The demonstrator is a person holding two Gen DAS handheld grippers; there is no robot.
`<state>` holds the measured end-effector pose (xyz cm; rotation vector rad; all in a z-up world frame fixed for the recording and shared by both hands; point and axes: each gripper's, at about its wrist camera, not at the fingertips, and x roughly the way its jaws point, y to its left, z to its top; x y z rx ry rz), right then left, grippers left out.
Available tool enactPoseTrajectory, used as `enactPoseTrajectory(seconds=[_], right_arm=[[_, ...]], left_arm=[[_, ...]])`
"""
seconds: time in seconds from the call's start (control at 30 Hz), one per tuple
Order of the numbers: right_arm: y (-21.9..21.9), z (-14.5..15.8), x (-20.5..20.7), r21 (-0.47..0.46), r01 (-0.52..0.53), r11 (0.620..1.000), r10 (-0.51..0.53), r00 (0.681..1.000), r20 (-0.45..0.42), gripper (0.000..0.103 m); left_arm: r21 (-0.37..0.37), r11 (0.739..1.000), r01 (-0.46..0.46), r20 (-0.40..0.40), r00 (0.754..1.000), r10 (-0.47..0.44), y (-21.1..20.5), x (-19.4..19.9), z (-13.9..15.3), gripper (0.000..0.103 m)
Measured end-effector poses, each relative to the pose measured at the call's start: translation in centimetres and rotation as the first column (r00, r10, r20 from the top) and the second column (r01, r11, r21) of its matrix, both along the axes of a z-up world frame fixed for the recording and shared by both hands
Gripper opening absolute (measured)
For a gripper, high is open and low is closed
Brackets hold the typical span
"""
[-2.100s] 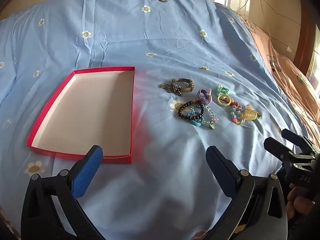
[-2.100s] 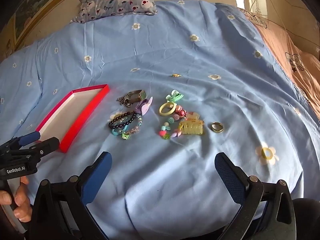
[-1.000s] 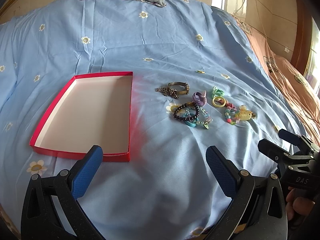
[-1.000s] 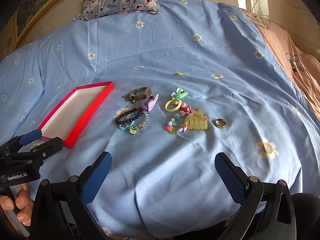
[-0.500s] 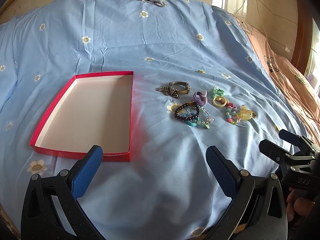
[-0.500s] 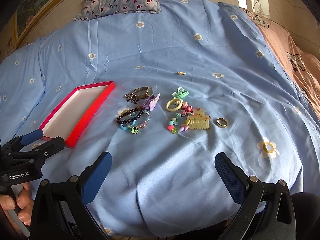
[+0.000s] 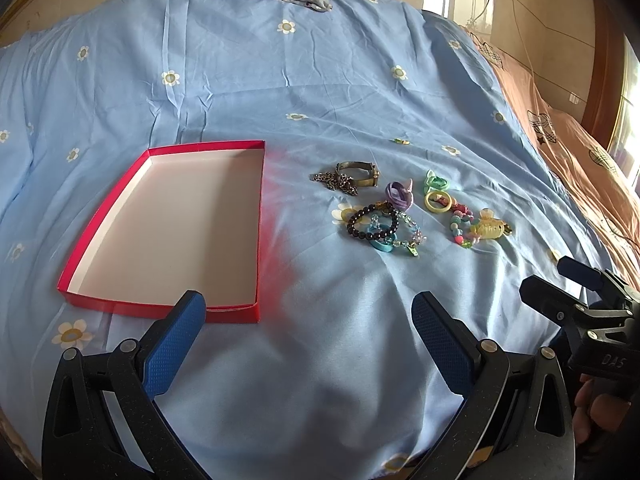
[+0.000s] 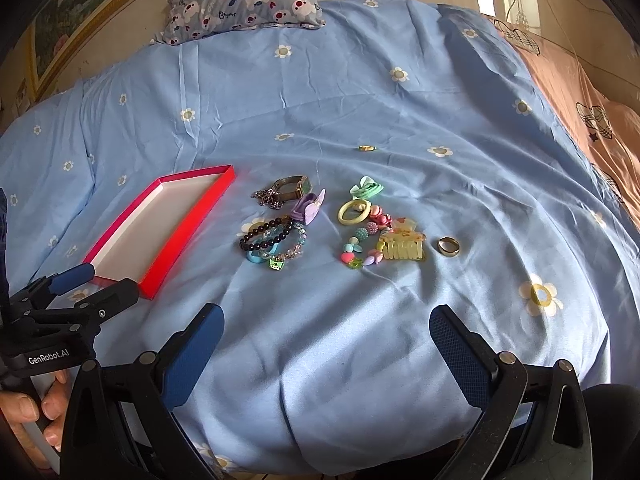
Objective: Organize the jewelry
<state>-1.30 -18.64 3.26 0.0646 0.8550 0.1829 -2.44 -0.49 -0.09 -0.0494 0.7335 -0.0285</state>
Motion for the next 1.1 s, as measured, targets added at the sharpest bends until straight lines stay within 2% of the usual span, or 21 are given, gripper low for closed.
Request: enactPoseTrajectory(seconds=[0.47, 0.6, 0.73, 0.83, 0.93, 1.03, 1.1], right_arm=[[-0.4, 0.0, 0.3, 0.026, -0.001, 1.000, 0.001, 1.000, -0.005, 0.103], [-0.7, -0.2, 0.8, 0.028, -0.002, 1.000, 0.002, 1.000, -0.013, 0.103], [-1.0, -0.3, 1.7, 0.025, -0.004, 1.000, 0.004, 1.000, -0.018, 0.102], [-1.4, -0.5, 2.5, 0.028, -0.002, 1.000, 0.003, 1.000, -0.027, 0.101], [-2.0, -0.7, 3.6, 0.032, 0.006, 0.999, -0.005, 0.999, -0.039, 0.096], [-2.7, -0.9, 4.7, 0.029, 0.022, 0.999, -0.020, 0.999, -0.048, 0.088], [-3.2, -1.3, 5.6, 0.028, 0.035, 0.999, -0.034, 0.997, -0.064, 0.079]], left_arm=[[-0.005, 1.000, 0.022, -0.019, 1.000, -0.023, -0.1, 0.7, -0.8, 0.103], [-0.010, 0.999, 0.045, -0.031, 0.998, -0.046, -0.7, 2.4, -0.6, 0.102], [-0.020, 0.997, 0.076, -0.057, 0.995, -0.077, -1.0, 4.0, -1.0, 0.097], [-0.034, 0.995, 0.098, -0.085, 0.991, -0.101, -1.4, 5.6, -1.2, 0.087], [-0.040, 0.992, 0.121, -0.099, 0.987, -0.124, -1.9, 7.0, -1.4, 0.081], [-0.041, 0.989, 0.142, -0.107, 0.983, -0.146, -2.4, 8.3, -1.6, 0.074], [-0.053, 0.986, 0.158, -0.120, 0.979, -0.164, -2.6, 9.2, -1.8, 0.071]])
